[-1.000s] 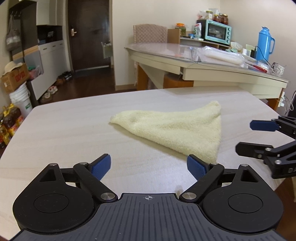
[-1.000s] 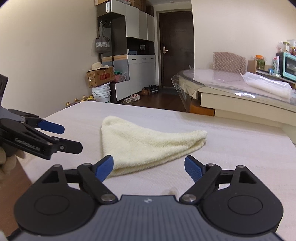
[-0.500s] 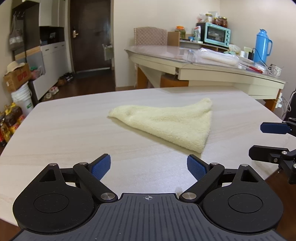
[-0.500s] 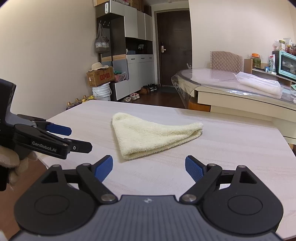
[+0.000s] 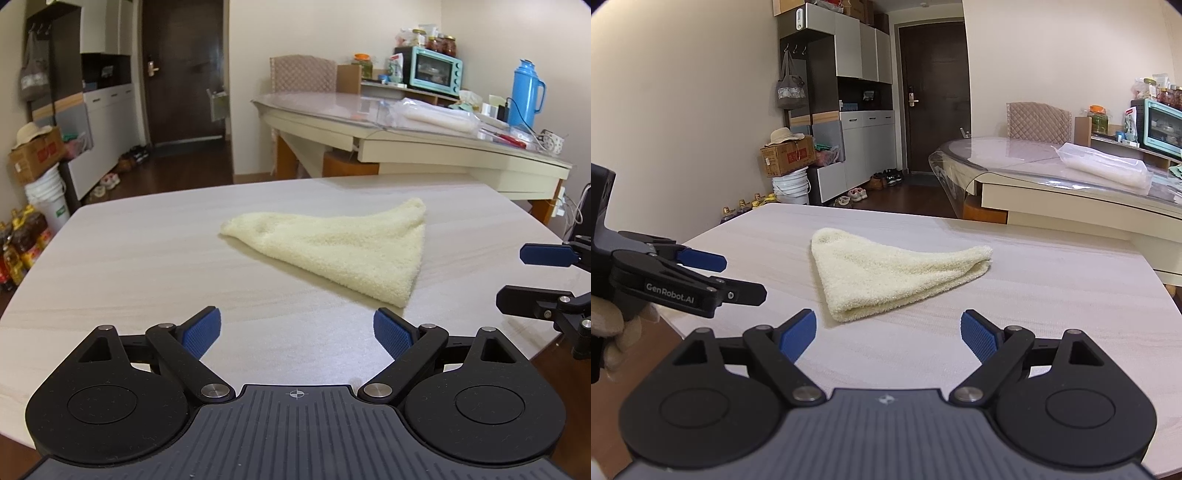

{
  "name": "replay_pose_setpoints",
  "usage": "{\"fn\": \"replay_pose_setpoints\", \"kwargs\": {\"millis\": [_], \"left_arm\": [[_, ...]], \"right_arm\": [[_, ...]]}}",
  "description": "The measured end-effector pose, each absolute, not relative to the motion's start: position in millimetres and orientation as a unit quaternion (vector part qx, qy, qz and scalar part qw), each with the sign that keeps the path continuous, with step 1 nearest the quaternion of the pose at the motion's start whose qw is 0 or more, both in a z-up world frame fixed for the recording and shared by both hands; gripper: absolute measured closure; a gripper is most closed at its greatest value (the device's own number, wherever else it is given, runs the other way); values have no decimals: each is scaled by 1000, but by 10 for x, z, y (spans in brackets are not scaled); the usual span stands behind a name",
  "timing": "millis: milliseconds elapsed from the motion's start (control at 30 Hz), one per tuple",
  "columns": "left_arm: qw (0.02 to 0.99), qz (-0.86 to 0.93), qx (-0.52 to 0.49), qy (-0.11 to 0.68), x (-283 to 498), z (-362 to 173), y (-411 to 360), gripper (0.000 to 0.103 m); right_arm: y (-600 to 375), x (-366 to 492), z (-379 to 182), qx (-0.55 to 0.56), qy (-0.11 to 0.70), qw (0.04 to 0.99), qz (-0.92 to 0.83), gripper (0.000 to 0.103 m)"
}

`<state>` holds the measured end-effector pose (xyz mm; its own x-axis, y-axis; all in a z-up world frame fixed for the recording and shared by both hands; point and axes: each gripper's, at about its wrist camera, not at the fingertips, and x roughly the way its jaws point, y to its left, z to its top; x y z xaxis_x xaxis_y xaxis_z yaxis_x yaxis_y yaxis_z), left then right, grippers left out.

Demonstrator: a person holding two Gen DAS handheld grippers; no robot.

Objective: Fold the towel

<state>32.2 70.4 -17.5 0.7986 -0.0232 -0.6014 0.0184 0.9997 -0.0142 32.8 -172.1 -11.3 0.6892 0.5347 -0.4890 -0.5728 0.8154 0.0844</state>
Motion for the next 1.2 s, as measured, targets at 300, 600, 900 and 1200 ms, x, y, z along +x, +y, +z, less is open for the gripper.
{"fn": "replay_pose_setpoints", "kwargs": {"millis": [300,600,900,1200], "left_arm": [[951,-15,-21,309,405,-115,843,6],[948,-22,-33,316,684,-165,1004,5],[951,-22,-31,308,920,-122,1183,2],[951,1,-26,309,930,-135,1404,1]], "right_arm": [[-1631,715,6,-48,253,922,289,17],[-1468,1469,-123,-20,292,914,280,33],[-1487,1943,-406,32,333,910,245,52],[-1527,1767,-248,21,274,930,245,97]]}}
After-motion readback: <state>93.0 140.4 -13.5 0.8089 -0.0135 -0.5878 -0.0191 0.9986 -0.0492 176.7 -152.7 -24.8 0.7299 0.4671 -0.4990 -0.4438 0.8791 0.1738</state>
